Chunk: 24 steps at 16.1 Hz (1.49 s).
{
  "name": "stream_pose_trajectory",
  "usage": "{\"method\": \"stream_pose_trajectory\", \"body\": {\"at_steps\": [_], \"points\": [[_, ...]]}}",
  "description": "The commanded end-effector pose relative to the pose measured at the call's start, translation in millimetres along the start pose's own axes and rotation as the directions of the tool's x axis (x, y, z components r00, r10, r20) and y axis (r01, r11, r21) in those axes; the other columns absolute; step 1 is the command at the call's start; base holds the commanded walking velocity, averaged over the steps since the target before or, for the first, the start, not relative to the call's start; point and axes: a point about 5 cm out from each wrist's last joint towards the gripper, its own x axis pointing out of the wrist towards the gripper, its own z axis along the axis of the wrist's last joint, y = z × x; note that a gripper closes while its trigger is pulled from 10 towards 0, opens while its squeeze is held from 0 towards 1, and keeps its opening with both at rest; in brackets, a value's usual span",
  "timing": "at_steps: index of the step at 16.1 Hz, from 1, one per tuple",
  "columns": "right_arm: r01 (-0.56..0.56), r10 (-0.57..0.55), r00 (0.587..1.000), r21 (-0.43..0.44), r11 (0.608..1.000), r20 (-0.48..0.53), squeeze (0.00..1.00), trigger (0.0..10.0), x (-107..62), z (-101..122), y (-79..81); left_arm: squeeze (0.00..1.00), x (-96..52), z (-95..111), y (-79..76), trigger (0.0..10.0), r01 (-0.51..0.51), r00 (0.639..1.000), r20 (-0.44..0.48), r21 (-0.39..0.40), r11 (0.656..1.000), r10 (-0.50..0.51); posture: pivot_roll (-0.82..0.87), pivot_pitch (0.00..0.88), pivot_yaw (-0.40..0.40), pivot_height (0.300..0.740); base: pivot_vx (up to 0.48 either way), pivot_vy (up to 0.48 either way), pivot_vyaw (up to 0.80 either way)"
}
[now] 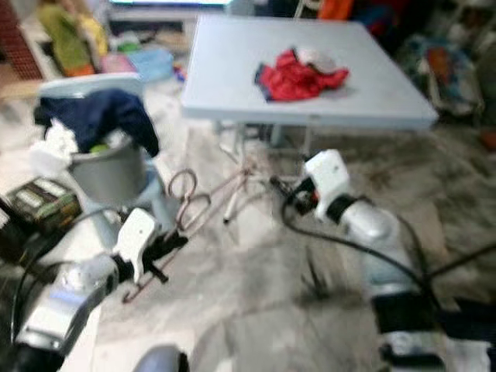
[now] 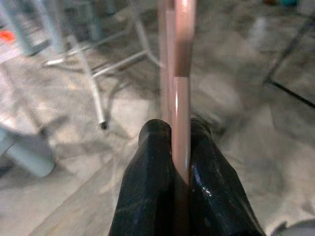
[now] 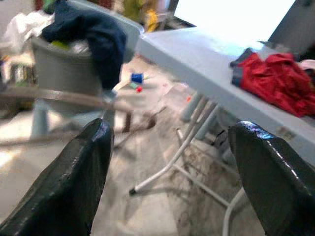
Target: Hang hanger
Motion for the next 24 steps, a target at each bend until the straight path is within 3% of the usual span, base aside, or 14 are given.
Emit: {"method": "stream_pose_trajectory", "body": {"at_steps": [1, 2, 3, 5, 7, 10, 12, 15, 16, 18, 21, 22, 23, 24], "points": [[-0.114, 0.111, 0.993, -0.054, 0.992, -0.05, 0.0, 10.0, -5.0, -5, 1.1, 0.0, -0.4, 0, 1.8, 10.0, 0.061, 0.997, -0.036, 0.012, 0.998, -0.061, 0.07, 0.035, -0.07, 0.74, 0.0, 0.0, 0.0], [-0.218, 0.211, 0.974, -0.107, 0.97, -0.08, 0.0, 10.0, -9.7, -1, 0.4, 0.0, -5.2, -5, 1.5, 10.0, 0.149, 0.986, -0.086, 0.041, 0.988, -0.145, 0.07, 0.037, -0.066, 0.74, 0.0, 0.0, 0.0], [-0.4, 0.377, 0.912, -0.145, 0.905, -0.16, 0.0, 10.0, -17.9, -2, 4.9, 0.0, -11.9, -9, -2.6, 10.0, 0.274, 0.956, -0.127, 0.055, 0.96, -0.266, 0.06, 0.041, -0.062, 0.74, 0.0, 0.0, 0.0], [-0.549, 0.492, 0.826, -0.197, 0.812, -0.274, 0.0, 10.0, -26.4, -6, 4.1, 0.0, -19.6, -10, -11.7, 10.0, 0.426, 0.895, -0.172, 0.049, 0.903, -0.412, 0.06, 0.044, -0.061, 0.74, 0.0, 0.0, 0.0], [-0.595, 0.532, 0.795, -0.203, 0.778, -0.293, 0.0, 10.0, -25.6, 0, 1.5, 0.0, -26.0, -10, -21.6, 10.0, 0.536, 0.831, -0.191, 0.024, 0.844, -0.522, 0.06, 0.046, -0.059, 0.74, 0.0, 0.0, 0.0], [-0.708, 0.642, 0.698, -0.174, 0.685, -0.316, 0.0, 10.0, -24.4, 8, 8.3, 0.0, -32.1, -8, -32.3, 10.0, 0.643, 0.749, -0.202, -0.008, 0.766, -0.631, 0.05, 0.048, -0.051, 0.74, 0.0, 0.0, 0.0], [-0.827, 0.741, 0.542, -0.095, 0.554, -0.396, 0.0, 10.0, -35.8, -1, 17.4, 0.0, -32.4, -8, -36.7, 10.0, 0.677, 0.719, -0.213, 0.001, 0.736, -0.662, 0.05, 0.048, -0.051, 0.74, 0.0, 0.0, 0.0], [-0.895, 0.799, 0.377, 0.038, 0.445, -0.469, 0.0, 10.0, -50.8, -13, 21.1, 0.0, -34.6, -11, -37.0, 10.0, 0.692, 0.701, -0.243, 0.007, 0.722, -0.67, 0.05, 0.049, -0.041, 0.74, 0.0, 0.0, 0.0], [-0.897, 0.803, 0.353, 0.071, 0.437, -0.48, 0.0, 10.0, -53.2, -15, 19.9, 0.0, -35.2, -12, -36.3, 10.0, 0.692, 0.701, -0.256, 0.014, 0.722, -0.666, 0.05, 0.05, -0.039, 0.74, 0.0, 0.0, 0.0], [-0.889, 0.819, 0.349, 0.114, 0.443, -0.455, 0.0, 10.0, -51.2, -13, 19.4, 0.0, -34.9, -13, -36.5, 10.0, 0.691, 0.702, -0.254, 0.017, 0.723, -0.666, 0.05, 0.05, -0.039, 0.74, 0.0, 0.0, 0.0], [-0.875, 0.827, 0.357, 0.154, 0.458, -0.434, 0.0, 10.0, -46.6, -23, 34.6, 0.0, -30.6, -12, -38.6, 10.0, 0.681, 0.716, -0.244, 0.04, 0.731, -0.654, 0.05, 0.051, -0.042, 0.74, 0.0, 0.0, 0.0], [-0.859, 0.826, 0.378, 0.174, 0.481, -0.418, 0.0, 7.7, -42.1, -28, 42.8, 0.0, -28.0, -11, -39.7, 10.0, 0.675, 0.724, -0.235, 0.049, 0.736, -0.648, 0.05, 0.051, -0.044, 0.74, 0.0, 0.0, 0.0], [-0.848, 0.829, 0.394, 0.191, 0.495, -0.397, 0.0, 4.5, -38.7, -30, 48.9, 0.0, -26.6, -11, -40.7, 10.0, 0.673, 0.727, -0.229, 0.05, 0.738, -0.647, 0.04, 0.051, -0.045, 0.74, 0.0, 0.0, 0.0], [-0.844, 0.83, 0.4, 0.197, 0.499, -0.389, 0.0, 0.4, -36.8, -31, 54.0, 0.0, -24.7, -10, -41.7, 10.0, 0.669, 0.732, -0.225, 0.056, 0.741, -0.643, 0.04, 0.051, -0.047, 0.74, 0.0, 0.0, 0.0]]}}
